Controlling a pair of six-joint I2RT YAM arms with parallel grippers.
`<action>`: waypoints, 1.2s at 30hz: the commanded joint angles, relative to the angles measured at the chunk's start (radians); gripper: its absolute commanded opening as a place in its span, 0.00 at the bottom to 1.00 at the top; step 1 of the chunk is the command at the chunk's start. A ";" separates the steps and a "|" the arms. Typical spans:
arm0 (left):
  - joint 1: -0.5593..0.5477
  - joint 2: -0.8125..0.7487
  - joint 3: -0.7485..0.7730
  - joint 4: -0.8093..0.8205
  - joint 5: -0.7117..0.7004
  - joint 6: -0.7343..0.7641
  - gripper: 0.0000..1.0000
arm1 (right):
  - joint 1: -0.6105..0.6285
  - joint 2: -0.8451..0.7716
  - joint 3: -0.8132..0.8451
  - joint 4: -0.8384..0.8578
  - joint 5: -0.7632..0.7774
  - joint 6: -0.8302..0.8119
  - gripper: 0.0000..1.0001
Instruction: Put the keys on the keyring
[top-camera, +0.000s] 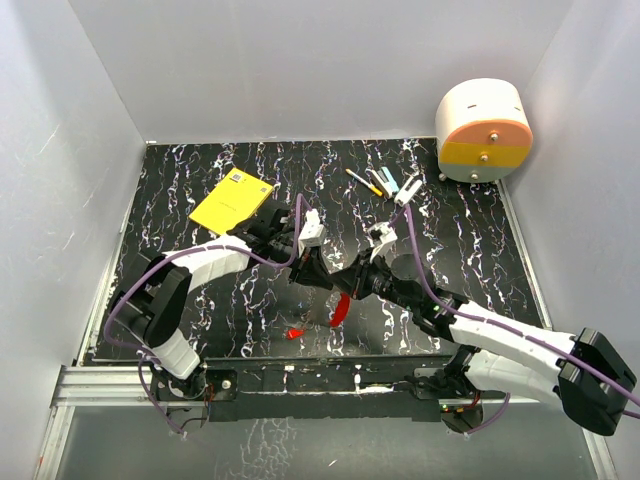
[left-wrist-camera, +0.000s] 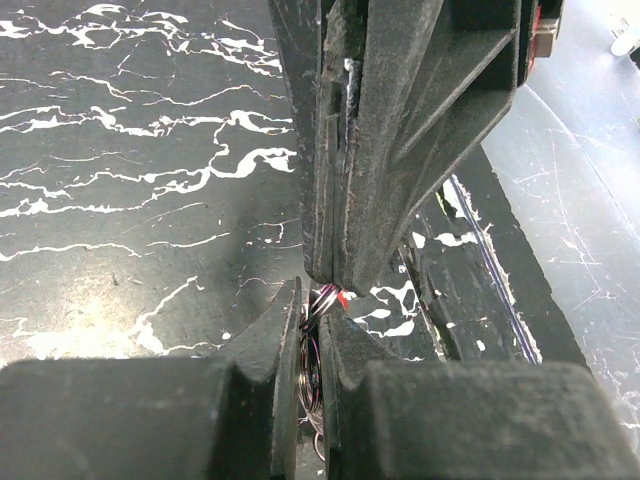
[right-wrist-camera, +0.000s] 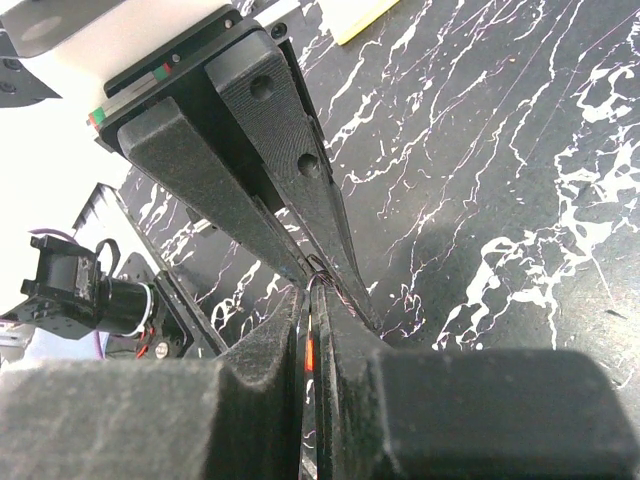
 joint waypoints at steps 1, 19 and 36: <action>-0.007 -0.062 0.001 0.034 0.059 -0.011 0.00 | 0.001 -0.025 0.001 0.059 0.035 -0.006 0.08; -0.007 -0.054 0.000 0.041 0.032 -0.030 0.00 | 0.002 -0.135 -0.073 -0.031 0.074 0.013 0.08; -0.053 -0.040 0.125 -0.364 -0.249 0.252 0.00 | 0.003 -0.126 0.068 -0.226 0.051 -0.108 0.38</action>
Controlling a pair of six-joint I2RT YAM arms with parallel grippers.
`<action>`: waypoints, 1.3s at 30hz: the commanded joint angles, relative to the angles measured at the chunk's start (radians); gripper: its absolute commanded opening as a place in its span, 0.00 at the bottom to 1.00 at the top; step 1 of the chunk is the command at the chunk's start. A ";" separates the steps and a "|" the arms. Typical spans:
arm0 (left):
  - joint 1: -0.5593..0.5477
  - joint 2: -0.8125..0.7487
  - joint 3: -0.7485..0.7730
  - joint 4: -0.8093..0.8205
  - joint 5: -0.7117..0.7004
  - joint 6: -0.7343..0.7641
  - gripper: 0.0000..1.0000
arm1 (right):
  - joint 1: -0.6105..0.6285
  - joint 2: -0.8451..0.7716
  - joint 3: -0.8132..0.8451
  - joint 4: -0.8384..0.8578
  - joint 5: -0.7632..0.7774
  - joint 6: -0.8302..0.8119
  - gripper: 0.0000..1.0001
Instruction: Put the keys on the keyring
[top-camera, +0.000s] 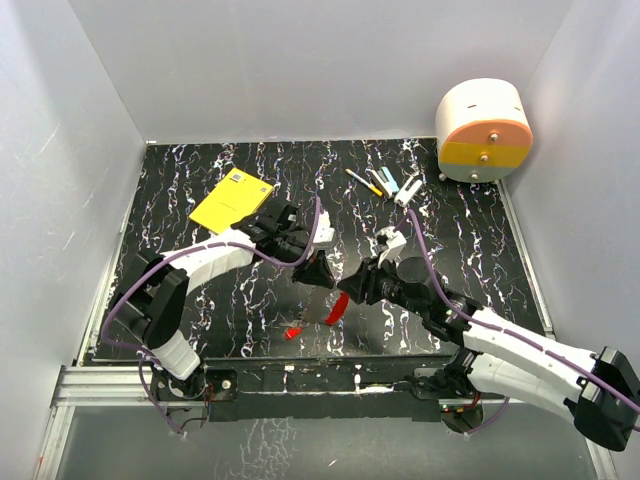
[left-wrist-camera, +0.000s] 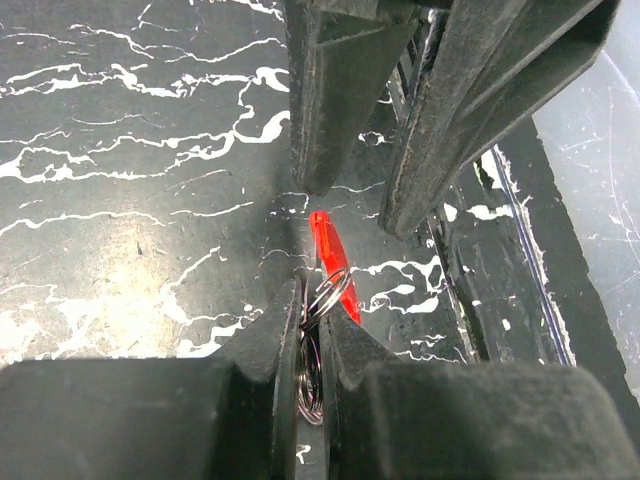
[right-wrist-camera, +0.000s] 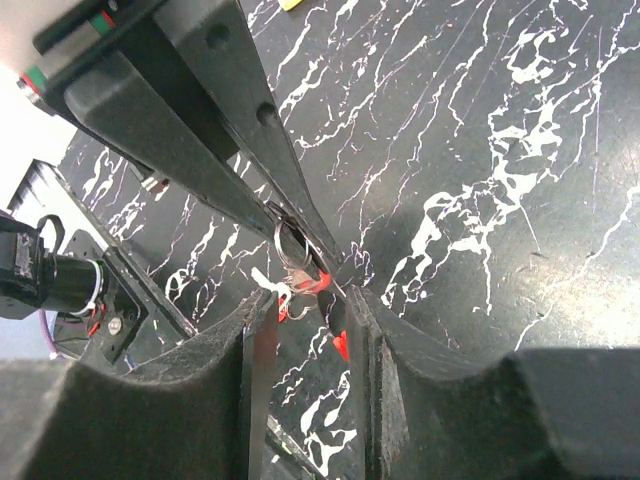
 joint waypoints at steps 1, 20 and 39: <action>-0.023 -0.040 0.039 -0.172 -0.102 0.137 0.00 | 0.002 0.011 0.070 0.011 -0.003 -0.050 0.38; -0.046 -0.047 0.049 -0.200 -0.125 0.144 0.00 | 0.002 0.078 0.104 0.103 -0.036 -0.058 0.37; -0.052 -0.037 0.059 -0.186 -0.124 0.118 0.00 | 0.006 0.110 0.101 0.143 -0.066 -0.040 0.36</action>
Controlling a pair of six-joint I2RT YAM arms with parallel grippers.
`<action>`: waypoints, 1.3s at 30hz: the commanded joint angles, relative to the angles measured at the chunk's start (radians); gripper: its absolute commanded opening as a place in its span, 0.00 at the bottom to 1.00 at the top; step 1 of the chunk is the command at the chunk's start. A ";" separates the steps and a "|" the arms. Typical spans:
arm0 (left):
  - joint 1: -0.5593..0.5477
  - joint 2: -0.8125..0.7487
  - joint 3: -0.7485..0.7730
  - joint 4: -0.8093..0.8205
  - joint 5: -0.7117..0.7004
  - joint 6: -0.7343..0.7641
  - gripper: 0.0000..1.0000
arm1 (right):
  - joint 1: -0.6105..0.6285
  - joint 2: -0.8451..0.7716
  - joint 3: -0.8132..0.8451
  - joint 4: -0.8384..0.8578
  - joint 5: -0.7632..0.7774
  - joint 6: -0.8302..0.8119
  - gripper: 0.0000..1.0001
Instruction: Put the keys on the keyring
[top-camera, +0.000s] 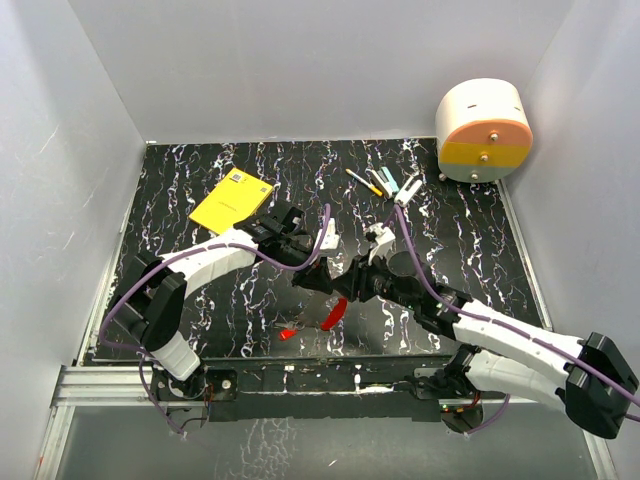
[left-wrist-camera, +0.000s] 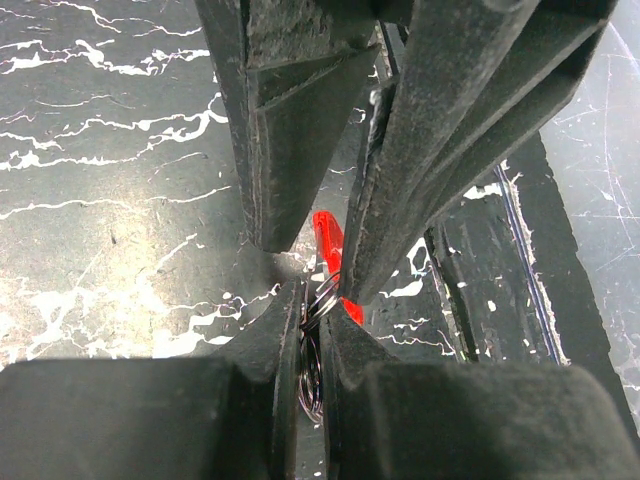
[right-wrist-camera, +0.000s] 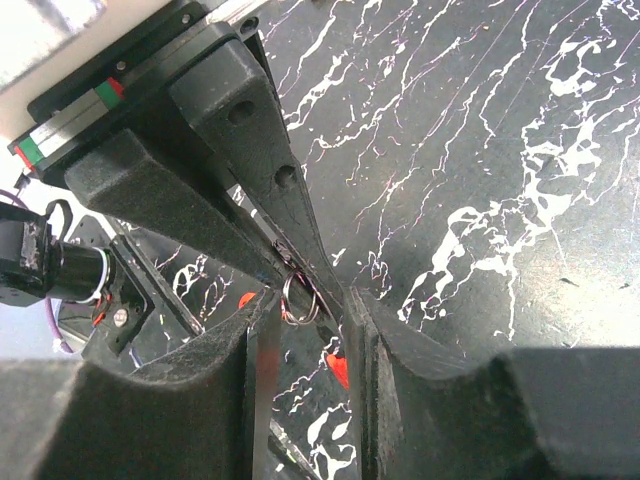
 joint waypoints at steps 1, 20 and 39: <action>-0.008 -0.025 0.014 -0.026 -0.046 0.033 0.00 | 0.007 0.011 0.046 0.099 -0.011 -0.006 0.36; -0.008 0.000 0.007 -0.062 0.047 0.055 0.11 | 0.010 -0.051 0.000 0.105 0.012 -0.001 0.08; -0.008 0.021 0.019 -0.088 0.042 0.071 0.00 | 0.022 -0.042 -0.005 0.040 -0.036 0.023 0.29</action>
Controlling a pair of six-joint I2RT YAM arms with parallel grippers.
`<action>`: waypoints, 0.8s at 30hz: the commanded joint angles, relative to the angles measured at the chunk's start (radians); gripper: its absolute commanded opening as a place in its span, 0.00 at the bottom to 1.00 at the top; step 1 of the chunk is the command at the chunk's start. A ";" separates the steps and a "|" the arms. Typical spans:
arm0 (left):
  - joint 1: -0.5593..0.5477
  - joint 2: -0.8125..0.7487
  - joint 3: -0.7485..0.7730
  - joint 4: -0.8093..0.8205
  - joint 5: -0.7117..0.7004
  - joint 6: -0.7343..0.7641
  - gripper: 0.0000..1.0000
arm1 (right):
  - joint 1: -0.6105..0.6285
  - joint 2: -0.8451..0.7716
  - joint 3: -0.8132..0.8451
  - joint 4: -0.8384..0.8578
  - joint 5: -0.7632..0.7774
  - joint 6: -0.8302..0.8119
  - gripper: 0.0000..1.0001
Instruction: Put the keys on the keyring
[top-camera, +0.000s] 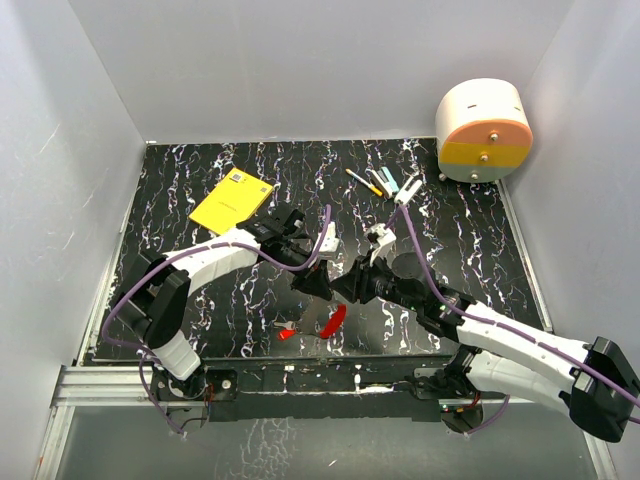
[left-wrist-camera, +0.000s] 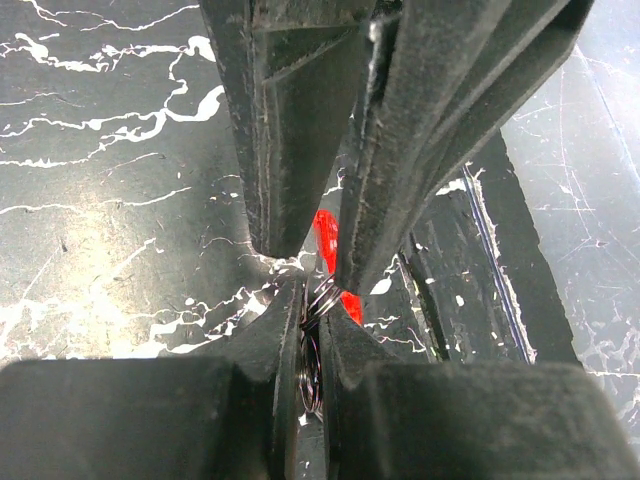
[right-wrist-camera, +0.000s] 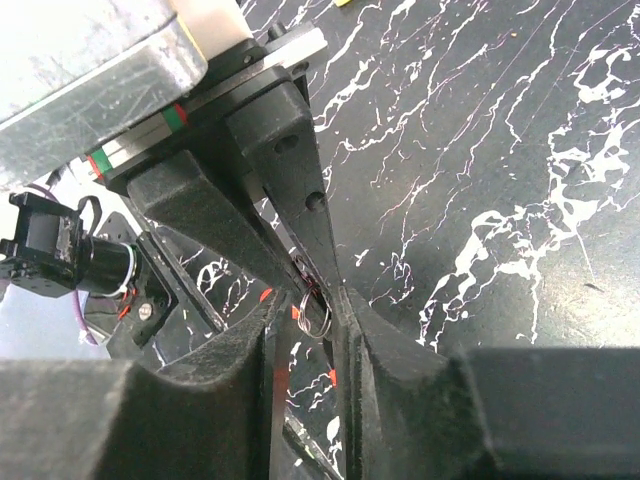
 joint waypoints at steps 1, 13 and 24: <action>-0.004 0.000 0.017 -0.030 -0.026 0.041 0.00 | 0.008 -0.009 -0.001 0.026 -0.017 0.006 0.33; -0.005 -0.004 0.037 -0.046 -0.009 0.021 0.00 | 0.016 0.042 0.007 0.051 -0.023 -0.005 0.31; -0.008 -0.011 0.024 -0.039 -0.007 0.017 0.12 | 0.021 0.074 0.029 0.059 -0.022 -0.025 0.08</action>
